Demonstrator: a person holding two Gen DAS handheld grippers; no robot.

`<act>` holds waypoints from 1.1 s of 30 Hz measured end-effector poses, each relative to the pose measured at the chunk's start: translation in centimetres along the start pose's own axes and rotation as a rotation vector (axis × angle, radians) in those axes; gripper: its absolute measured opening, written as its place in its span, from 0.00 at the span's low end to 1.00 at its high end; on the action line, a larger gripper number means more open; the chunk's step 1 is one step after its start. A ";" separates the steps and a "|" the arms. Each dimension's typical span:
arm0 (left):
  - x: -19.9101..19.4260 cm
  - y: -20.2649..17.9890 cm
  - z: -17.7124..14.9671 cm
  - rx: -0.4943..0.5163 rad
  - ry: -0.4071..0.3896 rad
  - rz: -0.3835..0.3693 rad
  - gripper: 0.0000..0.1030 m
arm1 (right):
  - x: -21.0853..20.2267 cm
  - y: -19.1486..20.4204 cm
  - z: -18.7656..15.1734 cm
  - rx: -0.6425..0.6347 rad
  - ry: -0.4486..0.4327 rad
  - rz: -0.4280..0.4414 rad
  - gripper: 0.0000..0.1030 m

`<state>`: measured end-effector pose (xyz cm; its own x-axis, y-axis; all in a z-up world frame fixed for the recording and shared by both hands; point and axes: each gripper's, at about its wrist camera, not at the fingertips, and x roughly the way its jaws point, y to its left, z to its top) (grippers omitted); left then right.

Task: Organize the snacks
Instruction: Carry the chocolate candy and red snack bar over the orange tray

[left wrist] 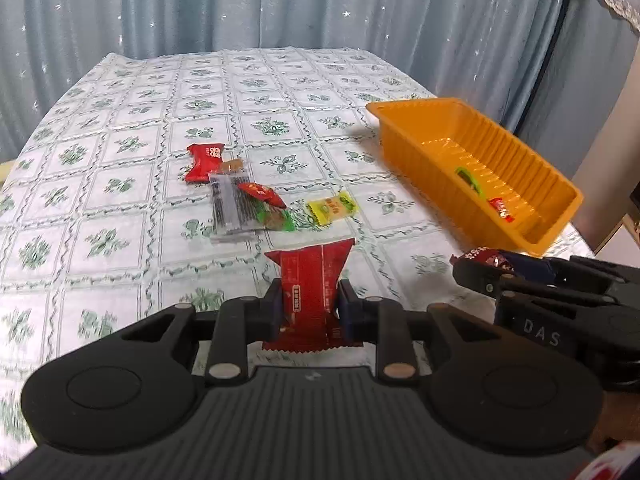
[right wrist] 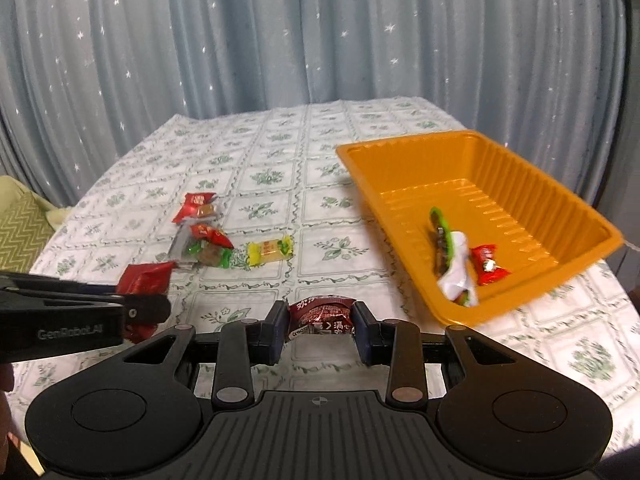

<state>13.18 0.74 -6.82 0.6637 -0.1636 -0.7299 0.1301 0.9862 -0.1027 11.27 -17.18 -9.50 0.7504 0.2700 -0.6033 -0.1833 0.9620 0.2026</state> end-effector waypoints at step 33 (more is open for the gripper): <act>-9.4 -7.4 0.6 -0.043 -0.080 -0.070 0.24 | -12.2 -2.7 0.7 0.057 -0.129 -0.067 0.34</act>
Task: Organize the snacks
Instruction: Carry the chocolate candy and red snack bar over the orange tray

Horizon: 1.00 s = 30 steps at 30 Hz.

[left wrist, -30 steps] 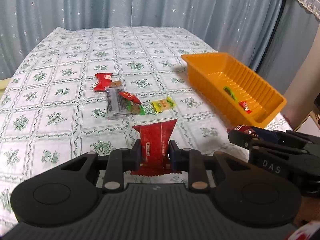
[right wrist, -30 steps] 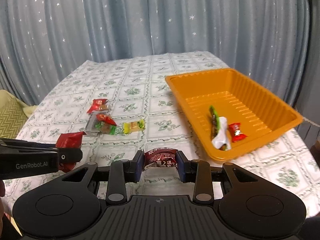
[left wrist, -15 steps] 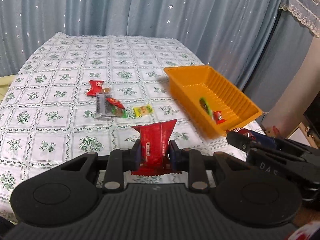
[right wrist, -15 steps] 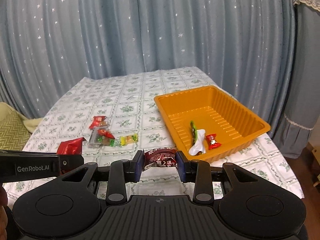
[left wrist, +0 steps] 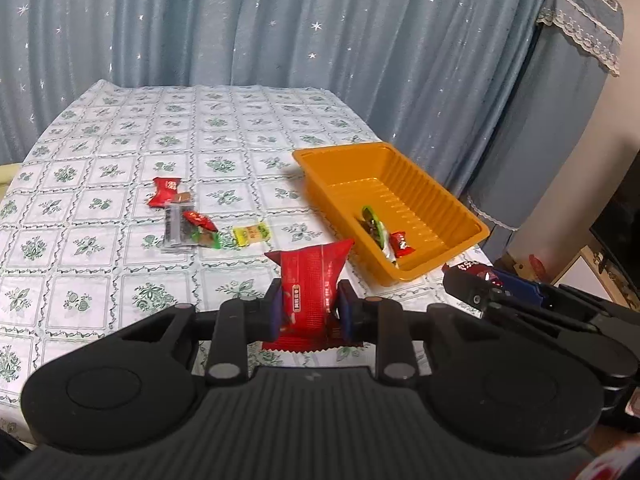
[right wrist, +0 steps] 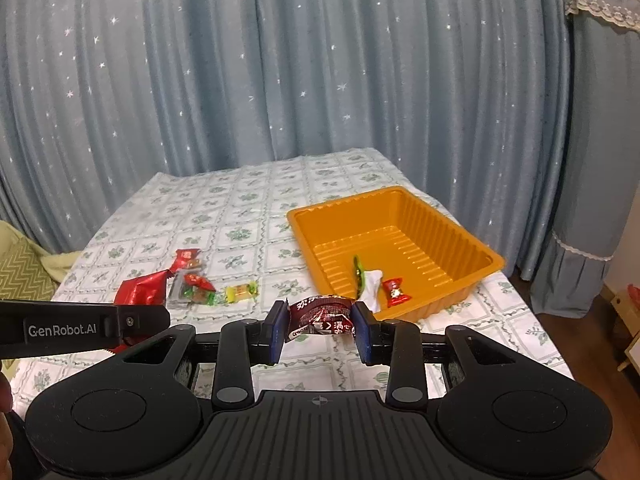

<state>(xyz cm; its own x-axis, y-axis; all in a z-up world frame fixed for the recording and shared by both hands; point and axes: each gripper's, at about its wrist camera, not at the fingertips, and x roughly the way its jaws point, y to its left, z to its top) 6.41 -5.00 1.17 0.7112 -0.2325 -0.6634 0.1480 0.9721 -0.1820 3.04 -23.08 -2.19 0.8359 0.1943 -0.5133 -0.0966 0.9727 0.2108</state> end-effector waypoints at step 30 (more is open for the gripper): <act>3.4 -4.3 1.7 0.054 0.021 -0.096 0.24 | 0.3 -5.5 1.1 0.073 -0.005 -0.106 0.34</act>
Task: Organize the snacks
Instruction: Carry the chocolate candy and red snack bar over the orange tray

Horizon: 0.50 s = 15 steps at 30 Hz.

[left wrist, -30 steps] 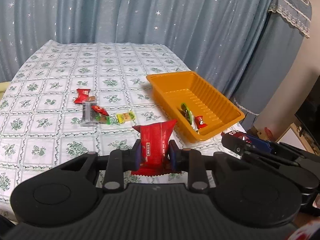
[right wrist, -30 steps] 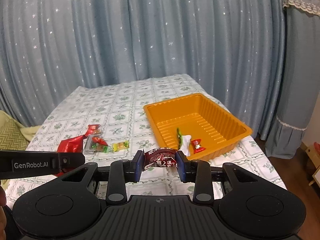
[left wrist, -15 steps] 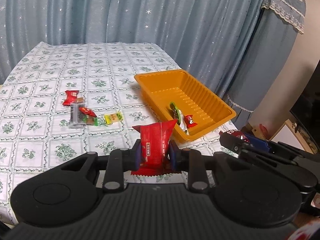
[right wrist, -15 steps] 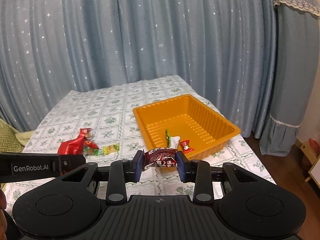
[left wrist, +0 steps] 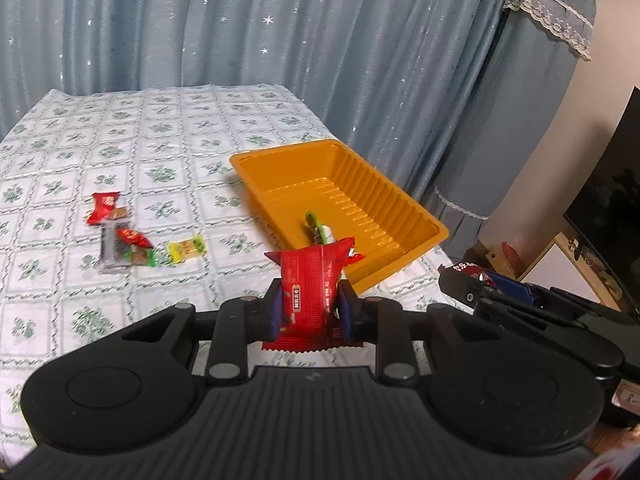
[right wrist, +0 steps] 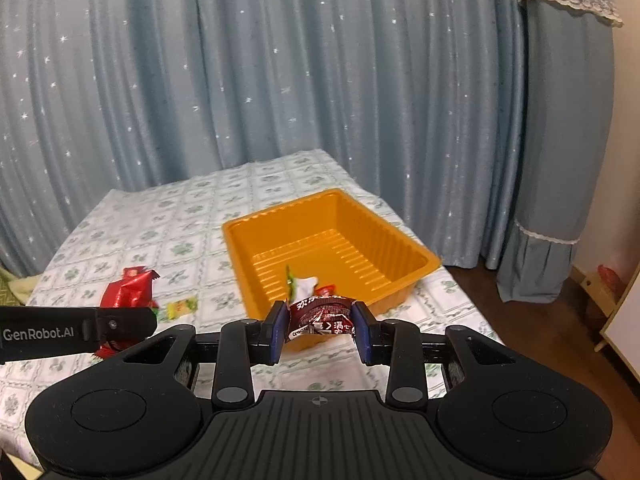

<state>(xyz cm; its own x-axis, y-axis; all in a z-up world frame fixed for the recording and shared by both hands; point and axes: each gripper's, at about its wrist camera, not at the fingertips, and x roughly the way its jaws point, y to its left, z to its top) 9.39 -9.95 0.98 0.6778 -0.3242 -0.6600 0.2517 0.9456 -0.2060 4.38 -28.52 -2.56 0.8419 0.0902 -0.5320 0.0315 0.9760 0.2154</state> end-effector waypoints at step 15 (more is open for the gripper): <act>5.6 -1.7 4.0 0.014 0.001 -0.044 0.24 | 4.7 -3.0 3.1 0.000 0.028 -0.012 0.34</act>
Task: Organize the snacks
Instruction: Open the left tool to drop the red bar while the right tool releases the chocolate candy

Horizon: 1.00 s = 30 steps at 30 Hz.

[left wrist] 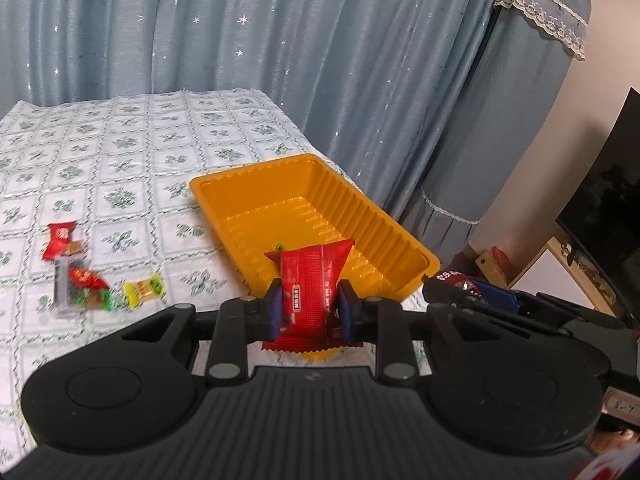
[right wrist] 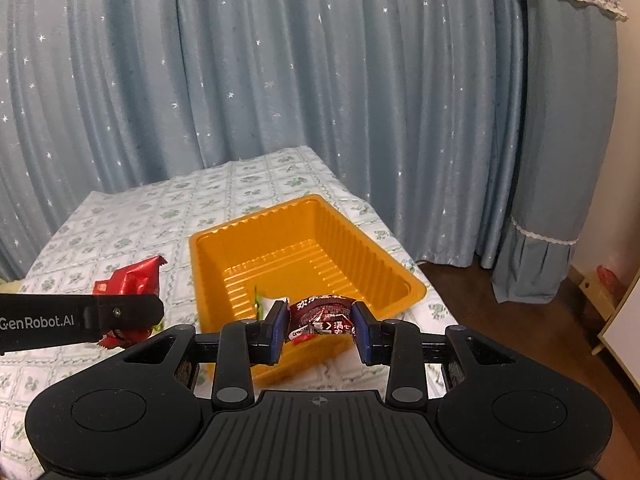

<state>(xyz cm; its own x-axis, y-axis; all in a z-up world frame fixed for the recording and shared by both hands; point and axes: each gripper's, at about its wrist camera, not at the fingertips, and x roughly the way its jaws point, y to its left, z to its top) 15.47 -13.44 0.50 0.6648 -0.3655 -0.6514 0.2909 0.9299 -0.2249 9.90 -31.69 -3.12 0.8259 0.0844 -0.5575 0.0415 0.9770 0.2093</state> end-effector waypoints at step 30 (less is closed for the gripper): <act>8.3 1.8 1.3 -0.025 0.060 0.005 0.36 | 8.1 -3.1 2.2 0.031 0.049 -0.013 0.34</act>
<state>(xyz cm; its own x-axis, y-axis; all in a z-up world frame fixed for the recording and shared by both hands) 22.43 -14.91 -4.34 0.6232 -0.3586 -0.6950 0.2703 0.9327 -0.2388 17.74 -34.43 -6.53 0.7964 0.0822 -0.5991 0.0697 0.9716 0.2259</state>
